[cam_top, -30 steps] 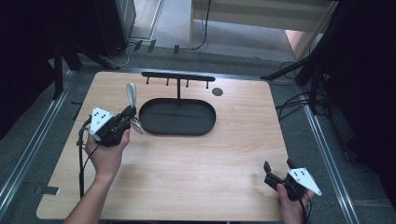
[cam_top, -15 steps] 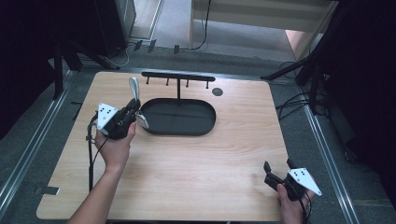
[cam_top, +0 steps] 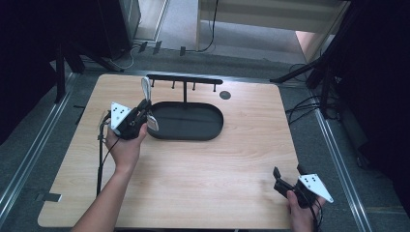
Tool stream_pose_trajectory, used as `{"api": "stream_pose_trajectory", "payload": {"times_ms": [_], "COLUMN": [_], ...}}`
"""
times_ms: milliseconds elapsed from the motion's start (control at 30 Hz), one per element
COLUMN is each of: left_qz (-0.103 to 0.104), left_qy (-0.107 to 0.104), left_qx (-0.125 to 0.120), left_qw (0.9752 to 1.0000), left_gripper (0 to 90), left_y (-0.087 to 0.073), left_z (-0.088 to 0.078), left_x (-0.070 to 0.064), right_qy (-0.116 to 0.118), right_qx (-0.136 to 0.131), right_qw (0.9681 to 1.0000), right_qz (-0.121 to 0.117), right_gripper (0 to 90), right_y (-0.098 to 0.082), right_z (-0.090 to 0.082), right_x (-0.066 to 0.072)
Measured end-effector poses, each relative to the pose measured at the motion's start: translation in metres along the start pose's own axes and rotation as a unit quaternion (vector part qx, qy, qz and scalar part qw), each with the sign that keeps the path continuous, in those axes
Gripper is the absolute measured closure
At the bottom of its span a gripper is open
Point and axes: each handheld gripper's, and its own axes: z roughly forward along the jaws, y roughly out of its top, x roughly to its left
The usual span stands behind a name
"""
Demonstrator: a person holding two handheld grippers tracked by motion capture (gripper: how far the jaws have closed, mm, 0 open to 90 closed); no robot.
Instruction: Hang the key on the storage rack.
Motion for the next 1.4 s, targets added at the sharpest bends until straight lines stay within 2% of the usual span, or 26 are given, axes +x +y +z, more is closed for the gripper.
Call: {"api": "stream_pose_trajectory", "payload": {"times_ms": [100, 333, 533, 900, 1167, 1400], "left_qz": [-0.002, 0.007, 0.003, 0.019, 0.004, -0.003], "left_qy": [0.001, 0.007, 0.013, 0.018, 0.022, 0.015], "left_qx": [0.006, 0.025, 0.035, 0.066, 0.085, 0.099], "left_qw": [1.0, 0.9996, 0.9993, 0.9975, 0.9961, 0.995], "left_gripper": [83.2, 83.2, 83.2, 83.1, 83.1, 83.1], "left_y": [0.0, -0.002, -0.002, 0.002, -0.002, -0.006], "left_z": [0.005, 0.018, 0.026, 0.038, 0.045, 0.048], "left_x": [0.0, -0.001, 0.001, 0.003, 0.003, 0.003], "right_qy": [0.001, 0.002, 0.002, 0.001, 0.001, 0.003], "right_qx": [0.0, 0.0, -0.001, -0.001, -0.002, -0.001], "right_qw": [1.0, 1.0, 1.0, 1.0, 1.0, 1.0], "right_qz": [0.0, 0.003, 0.004, 0.002, 0.002, 0.003], "right_gripper": [13.1, 13.0, 13.0, 13.1, 13.1, 13.1], "right_y": [0.0, 0.0, 0.0, 0.0, 0.0, 0.0], "right_z": [0.0, 0.0, 0.0, 0.0, 0.0, 0.0], "right_x": [0.0, -0.001, -0.001, -0.001, -0.001, -0.001]}}
